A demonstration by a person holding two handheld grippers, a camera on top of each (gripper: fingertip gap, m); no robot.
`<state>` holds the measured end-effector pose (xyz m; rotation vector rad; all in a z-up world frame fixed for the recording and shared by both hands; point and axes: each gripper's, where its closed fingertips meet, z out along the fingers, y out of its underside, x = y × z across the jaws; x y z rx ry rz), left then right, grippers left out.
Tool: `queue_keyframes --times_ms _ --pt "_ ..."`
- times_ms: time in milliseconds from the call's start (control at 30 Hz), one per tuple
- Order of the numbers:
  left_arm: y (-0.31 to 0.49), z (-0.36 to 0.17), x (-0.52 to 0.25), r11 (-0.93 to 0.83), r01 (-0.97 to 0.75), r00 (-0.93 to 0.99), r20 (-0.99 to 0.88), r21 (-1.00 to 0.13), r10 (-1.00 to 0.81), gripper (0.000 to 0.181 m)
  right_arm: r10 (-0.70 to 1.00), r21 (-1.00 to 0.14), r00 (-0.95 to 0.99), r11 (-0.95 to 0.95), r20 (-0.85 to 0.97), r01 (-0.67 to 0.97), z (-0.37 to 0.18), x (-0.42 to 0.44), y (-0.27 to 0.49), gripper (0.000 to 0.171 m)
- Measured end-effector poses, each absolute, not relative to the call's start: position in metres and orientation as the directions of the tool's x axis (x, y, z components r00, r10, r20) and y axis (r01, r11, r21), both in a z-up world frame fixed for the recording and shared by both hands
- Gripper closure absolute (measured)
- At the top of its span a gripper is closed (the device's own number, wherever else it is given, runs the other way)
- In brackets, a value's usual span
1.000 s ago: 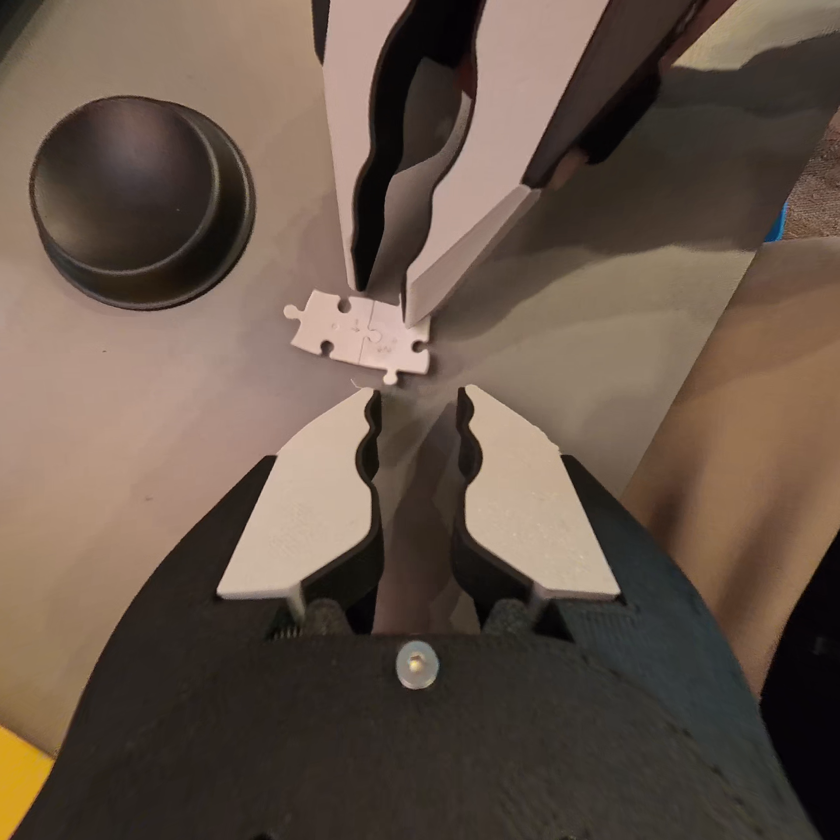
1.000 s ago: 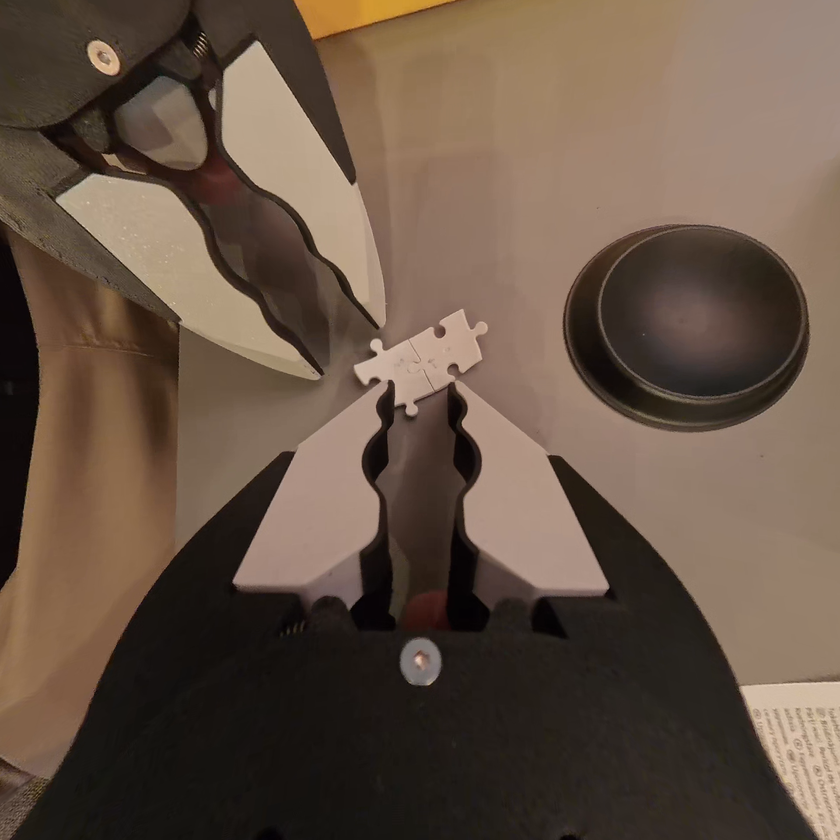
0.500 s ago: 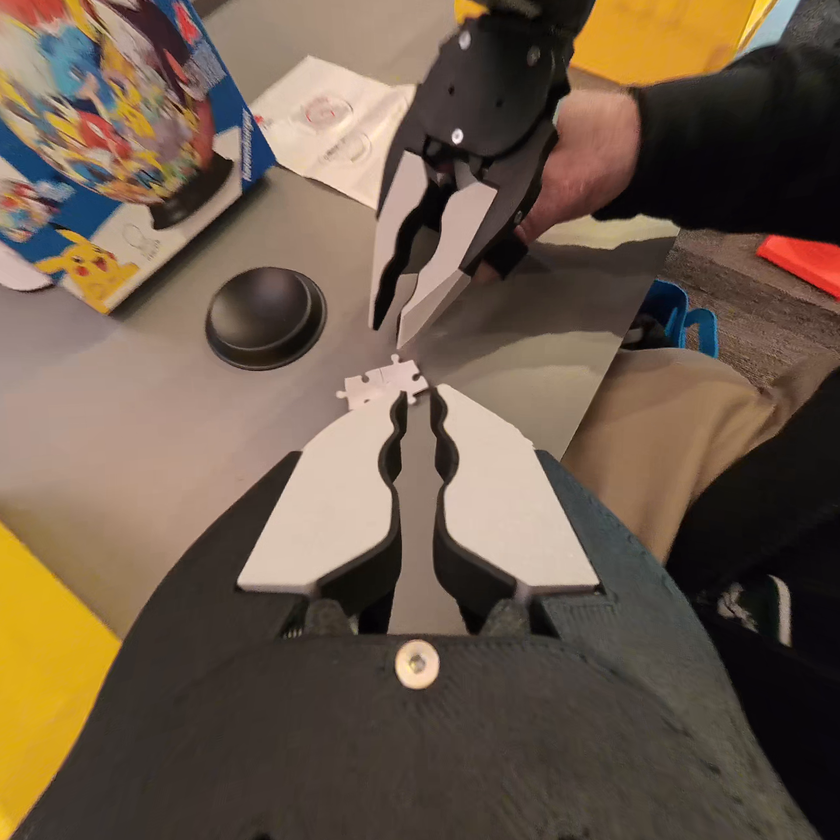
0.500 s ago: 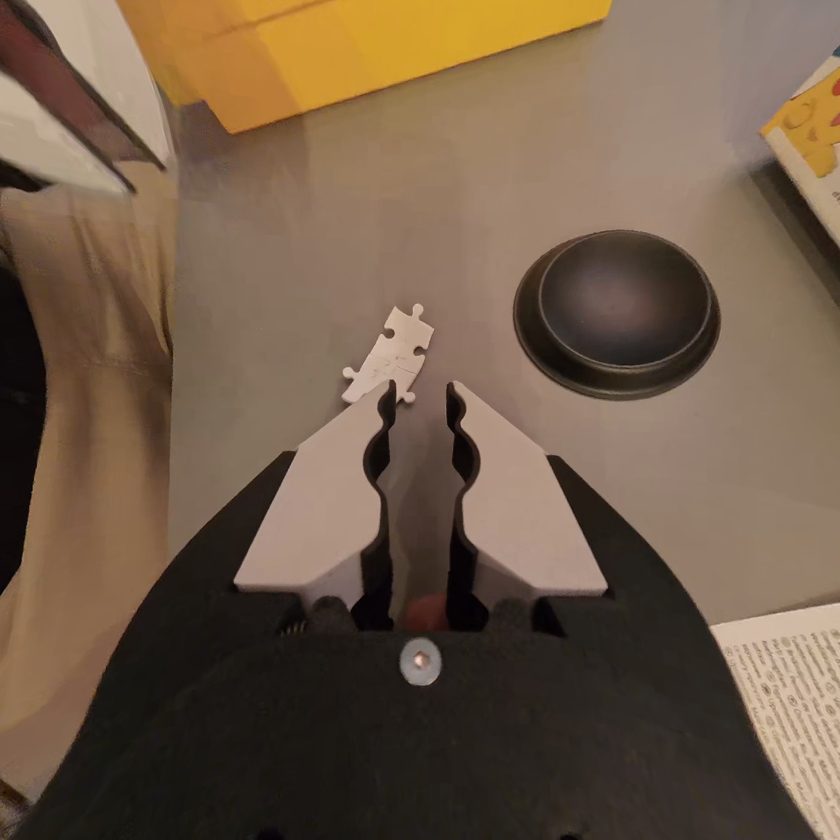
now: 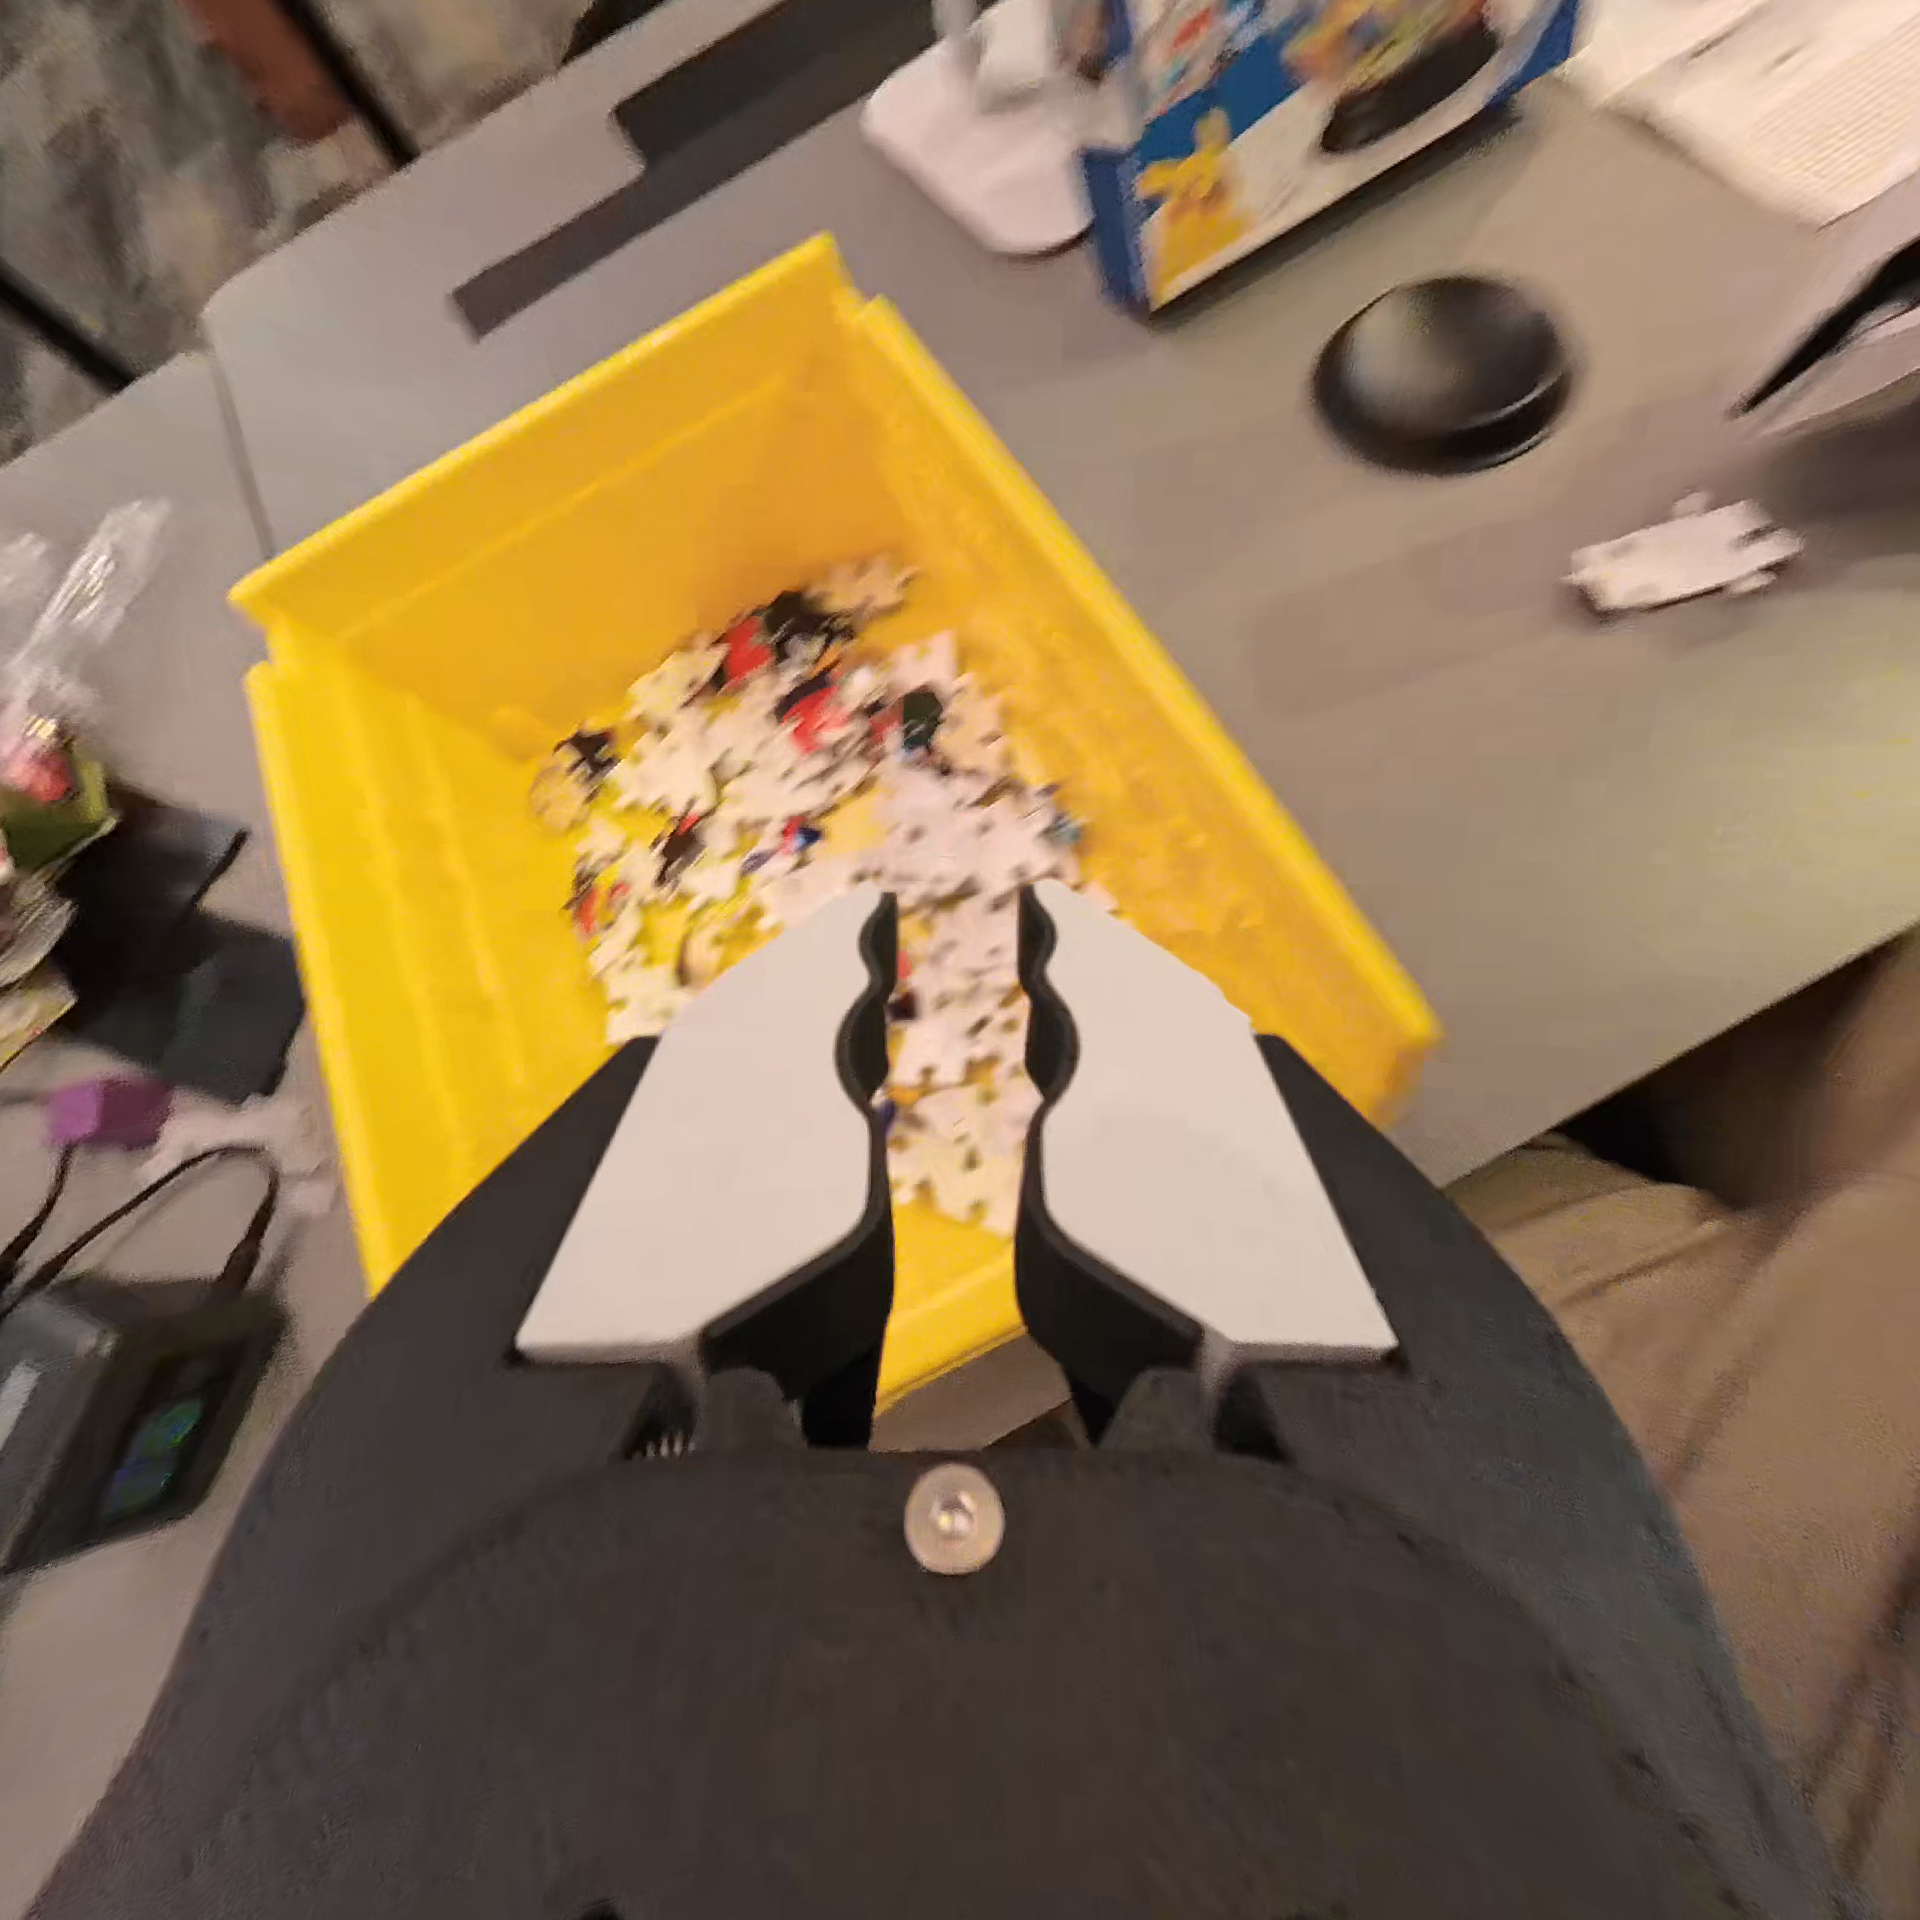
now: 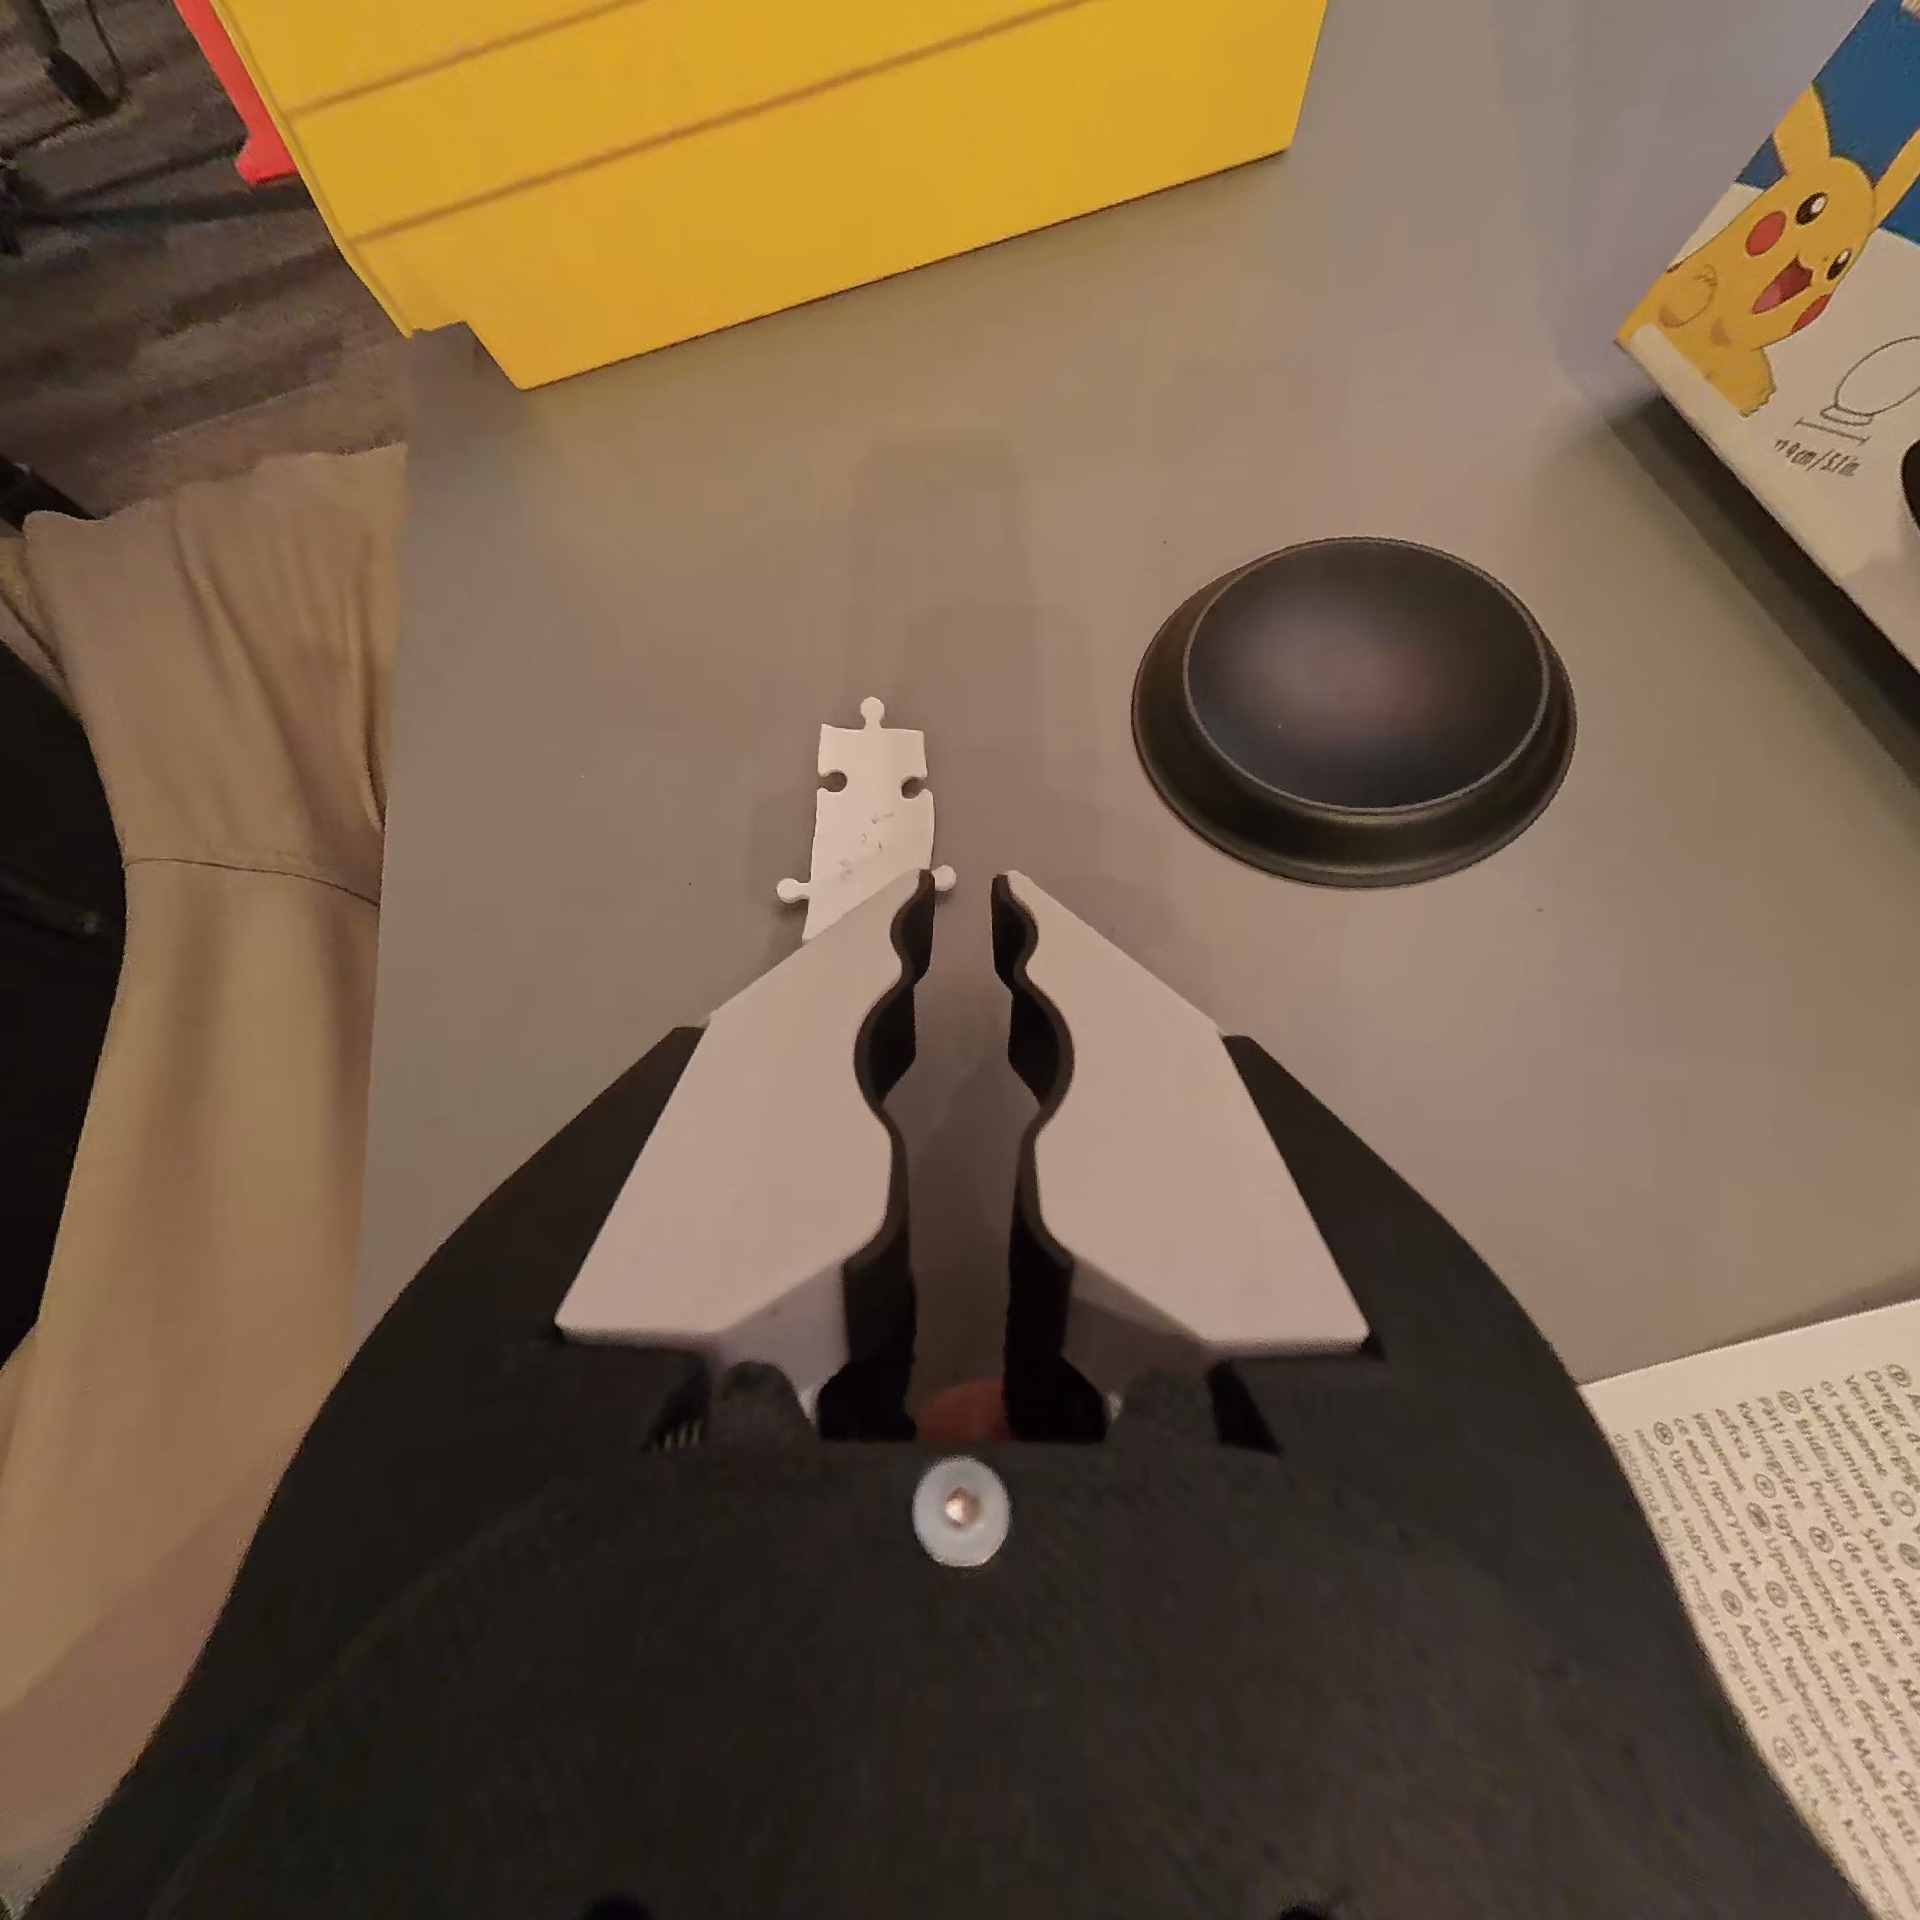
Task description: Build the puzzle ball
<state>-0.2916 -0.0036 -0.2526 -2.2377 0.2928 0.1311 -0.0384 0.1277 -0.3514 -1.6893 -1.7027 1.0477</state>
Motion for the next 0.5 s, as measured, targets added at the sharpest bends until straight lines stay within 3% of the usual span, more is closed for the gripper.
queue_keyframes --times_ms 33,233,500 --pt "-0.005 -0.259 -0.303 -0.626 -0.243 0.97 -0.194 -0.741 -0.147 0.158 0.984 -0.808 -0.088 -0.073 -0.152 0.585 -0.352 -0.038 0.127 0.161" --pt "0.0 -0.3 -0.342 -0.735 -0.226 0.971 -0.203 -0.64 -0.122 0.147 0.984 -0.797 -0.071 -0.089 -0.163 0.598 -0.355 -0.037 0.128 0.162" --pt "0.014 -0.312 -0.364 -0.791 -0.21 0.977 -0.146 -0.575 -0.153 0.155 0.983 -0.788 -0.054 -0.11 -0.178 0.606 -0.357 -0.037 0.13 0.165"
